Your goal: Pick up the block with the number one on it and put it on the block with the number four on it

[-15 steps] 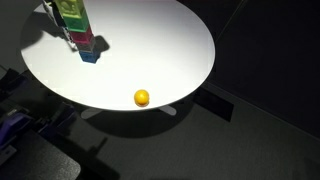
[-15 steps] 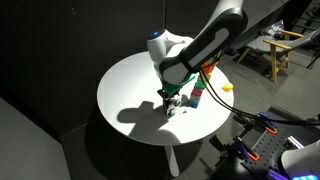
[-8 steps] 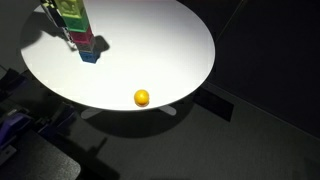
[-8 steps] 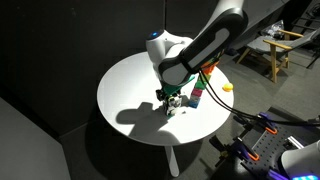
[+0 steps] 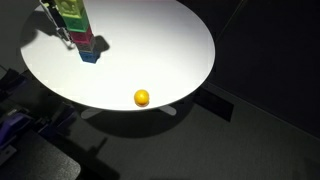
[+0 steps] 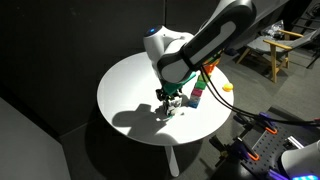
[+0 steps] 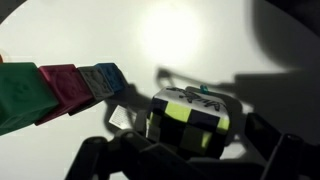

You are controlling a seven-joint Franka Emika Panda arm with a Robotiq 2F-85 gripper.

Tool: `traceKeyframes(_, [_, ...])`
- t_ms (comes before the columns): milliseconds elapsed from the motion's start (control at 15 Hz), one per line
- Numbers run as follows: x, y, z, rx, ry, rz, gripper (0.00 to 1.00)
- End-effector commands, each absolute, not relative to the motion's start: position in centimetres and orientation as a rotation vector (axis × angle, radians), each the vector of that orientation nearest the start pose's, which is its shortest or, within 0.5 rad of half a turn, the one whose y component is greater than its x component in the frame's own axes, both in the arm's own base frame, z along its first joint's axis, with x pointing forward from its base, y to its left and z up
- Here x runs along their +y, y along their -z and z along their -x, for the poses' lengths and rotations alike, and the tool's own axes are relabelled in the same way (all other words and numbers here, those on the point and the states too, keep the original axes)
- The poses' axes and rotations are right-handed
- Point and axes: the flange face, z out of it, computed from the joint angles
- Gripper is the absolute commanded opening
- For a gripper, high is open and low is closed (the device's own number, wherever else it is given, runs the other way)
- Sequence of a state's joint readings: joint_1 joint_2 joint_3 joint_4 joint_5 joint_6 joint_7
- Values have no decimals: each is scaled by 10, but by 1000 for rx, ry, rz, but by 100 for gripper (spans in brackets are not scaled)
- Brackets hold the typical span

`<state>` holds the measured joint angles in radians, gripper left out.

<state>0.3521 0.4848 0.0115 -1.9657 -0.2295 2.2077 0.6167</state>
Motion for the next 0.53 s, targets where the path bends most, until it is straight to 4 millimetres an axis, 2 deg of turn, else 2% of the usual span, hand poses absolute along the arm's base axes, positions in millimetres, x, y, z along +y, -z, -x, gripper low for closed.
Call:
traceKeyframes(0, [203, -232, -540, 136, -245, 3390, 100])
traceKeyframes(467, [210, -271, -515, -10, -265, 3347, 100])
